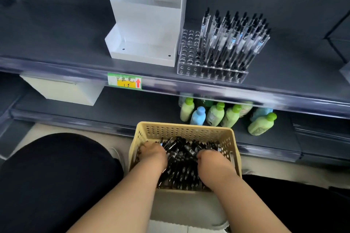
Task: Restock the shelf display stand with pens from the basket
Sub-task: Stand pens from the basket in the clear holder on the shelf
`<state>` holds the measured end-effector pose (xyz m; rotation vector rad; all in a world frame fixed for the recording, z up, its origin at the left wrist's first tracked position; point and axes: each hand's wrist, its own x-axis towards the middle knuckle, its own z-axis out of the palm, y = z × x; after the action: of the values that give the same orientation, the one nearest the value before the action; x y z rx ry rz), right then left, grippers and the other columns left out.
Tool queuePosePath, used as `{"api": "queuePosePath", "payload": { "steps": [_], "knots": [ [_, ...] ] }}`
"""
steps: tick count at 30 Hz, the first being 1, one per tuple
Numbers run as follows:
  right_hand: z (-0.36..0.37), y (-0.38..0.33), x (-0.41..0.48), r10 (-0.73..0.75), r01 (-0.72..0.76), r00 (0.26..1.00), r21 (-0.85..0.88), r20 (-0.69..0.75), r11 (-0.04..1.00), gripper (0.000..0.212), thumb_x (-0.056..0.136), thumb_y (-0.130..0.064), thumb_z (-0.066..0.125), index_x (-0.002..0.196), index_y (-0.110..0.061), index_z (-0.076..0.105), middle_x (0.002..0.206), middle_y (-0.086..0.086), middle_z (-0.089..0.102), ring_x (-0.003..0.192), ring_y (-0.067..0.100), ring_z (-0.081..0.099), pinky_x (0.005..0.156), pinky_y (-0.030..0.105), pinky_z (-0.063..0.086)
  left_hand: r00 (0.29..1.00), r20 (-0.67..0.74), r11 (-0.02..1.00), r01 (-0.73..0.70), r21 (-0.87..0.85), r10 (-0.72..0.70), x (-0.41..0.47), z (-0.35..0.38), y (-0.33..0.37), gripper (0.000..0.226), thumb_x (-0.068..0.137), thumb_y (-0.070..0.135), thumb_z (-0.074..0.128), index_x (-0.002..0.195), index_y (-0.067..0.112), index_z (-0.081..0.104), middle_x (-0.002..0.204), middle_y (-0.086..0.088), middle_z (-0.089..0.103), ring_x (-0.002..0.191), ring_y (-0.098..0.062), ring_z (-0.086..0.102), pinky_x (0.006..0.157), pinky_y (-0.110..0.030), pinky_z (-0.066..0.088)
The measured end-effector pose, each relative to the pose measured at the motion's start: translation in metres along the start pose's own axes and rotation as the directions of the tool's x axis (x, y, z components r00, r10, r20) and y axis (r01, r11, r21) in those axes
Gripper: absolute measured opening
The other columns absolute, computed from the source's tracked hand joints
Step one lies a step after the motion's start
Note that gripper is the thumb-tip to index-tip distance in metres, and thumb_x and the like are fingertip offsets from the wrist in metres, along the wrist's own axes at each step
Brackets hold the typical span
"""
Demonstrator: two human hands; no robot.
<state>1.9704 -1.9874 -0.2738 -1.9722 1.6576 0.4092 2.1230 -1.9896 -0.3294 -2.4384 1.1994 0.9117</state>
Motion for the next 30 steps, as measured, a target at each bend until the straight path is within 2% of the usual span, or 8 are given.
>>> {"api": "queuePosePath", "payload": {
  "steps": [3, 9, 15, 18, 20, 23, 26, 30],
  "knots": [
    [0.001, -0.002, -0.002, -0.024, 0.023, 1.0, -0.036, -0.009, 0.999, 0.029, 0.093, -0.015, 0.041, 0.116, -0.019, 0.057, 0.115, 0.004, 0.059, 0.103, 0.024, 0.058, 0.082, 0.03, 0.047, 1.0, 0.012, 0.999, -0.019, -0.029, 0.019, 0.005, 0.005, -0.003, 0.046, 0.091, 0.006, 0.051, 0.136, 0.001, 0.039, 0.14, -0.02, 0.04, 0.126, -0.032, 0.044, 0.101, -0.036, 0.043],
    [-0.001, -0.002, -0.01, -0.024, 0.029, 0.998, -0.071, 0.059, 0.997, 0.029, 0.094, -0.016, 0.04, 0.119, -0.02, 0.055, 0.117, 0.004, 0.06, 0.106, 0.024, 0.058, 0.086, 0.033, 0.046, 0.995, -0.001, 0.934, -0.098, -0.342, 0.104, 0.006, 0.013, -0.016, 0.029, 0.097, 0.026, 0.047, 0.119, 0.008, 0.05, 0.118, -0.014, 0.057, 0.107, -0.028, 0.055, 0.09, -0.034, 0.044],
    [-0.003, -0.006, -0.009, -0.012, 0.013, 0.999, -0.035, 0.049, 0.999, 0.027, 0.094, -0.014, 0.041, 0.116, -0.018, 0.056, 0.114, 0.004, 0.06, 0.103, 0.025, 0.059, 0.081, 0.031, 0.046, 0.968, -0.217, 0.826, -0.224, -0.518, 0.126, -0.011, 0.003, -0.023, 0.026, 0.091, 0.023, 0.059, 0.116, 0.015, 0.057, 0.107, -0.006, 0.063, 0.09, -0.018, 0.054, 0.074, -0.025, 0.038],
    [-0.001, -0.009, -0.005, -0.037, 0.036, 0.999, 0.128, 0.008, 0.991, 0.026, 0.092, -0.011, 0.043, 0.111, -0.018, 0.06, 0.111, 0.005, 0.063, 0.1, 0.026, 0.06, 0.078, 0.03, 0.048, 0.926, -0.313, 0.739, -0.36, -0.57, 0.21, -0.021, -0.007, -0.023, 0.023, 0.087, 0.022, 0.064, 0.11, 0.018, 0.06, 0.1, 0.002, 0.065, 0.093, -0.015, 0.059, 0.081, -0.026, 0.044],
    [0.0, -0.012, -0.003, -0.074, 0.082, 0.996, 0.264, -0.039, 0.961, 0.03, 0.094, -0.014, 0.045, 0.12, -0.018, 0.058, 0.117, 0.007, 0.062, 0.106, 0.025, 0.059, 0.088, 0.028, 0.048, 0.897, -0.349, 0.681, -0.436, -0.589, 0.272, -0.033, -0.014, -0.021, 0.022, 0.086, 0.019, 0.064, 0.108, 0.021, 0.061, 0.099, 0.008, 0.065, 0.095, -0.009, 0.06, 0.083, -0.023, 0.045],
    [0.001, -0.021, -0.003, -0.116, 0.161, 0.986, 0.512, -0.118, 0.844, 0.033, 0.096, -0.018, 0.046, 0.128, -0.015, 0.054, 0.118, 0.003, 0.063, 0.105, 0.015, 0.057, 0.082, 0.014, 0.039, 0.868, -0.338, 0.61, -0.495, -0.619, 0.363, -0.05, -0.018, -0.016, 0.018, 0.087, 0.013, 0.064, 0.101, 0.023, 0.06, 0.091, 0.016, 0.064, 0.087, 0.003, 0.059, 0.071, -0.007, 0.042],
    [0.003, -0.027, -0.002, -0.053, 0.165, 0.982, 0.692, -0.18, 0.703, 0.022, 0.094, -0.018, 0.05, 0.111, -0.013, 0.063, 0.094, -0.001, 0.065, 0.079, 0.009, 0.055, 0.059, 0.011, 0.037, 0.852, -0.329, 0.579, -0.52, -0.629, 0.408, -0.059, -0.016, -0.014, 0.018, 0.086, 0.009, 0.063, 0.097, 0.023, 0.058, 0.084, 0.016, 0.062, 0.082, 0.001, 0.06, 0.061, -0.001, 0.04],
    [0.003, -0.024, -0.004, 0.051, 0.167, 0.969, 0.79, -0.243, 0.59, 0.01, 0.091, -0.022, 0.057, 0.087, -0.014, 0.06, 0.079, -0.003, 0.06, 0.074, 0.013, 0.052, 0.062, 0.018, 0.039, 0.864, -0.318, 0.526, -0.492, -0.694, 0.39, -0.064, -0.017, -0.01, 0.017, 0.088, 0.018, 0.062, 0.092, 0.034, 0.055, 0.092, 0.014, 0.066, 0.093, 0.0, 0.061, 0.075, -0.015, 0.045]
  ]
}}
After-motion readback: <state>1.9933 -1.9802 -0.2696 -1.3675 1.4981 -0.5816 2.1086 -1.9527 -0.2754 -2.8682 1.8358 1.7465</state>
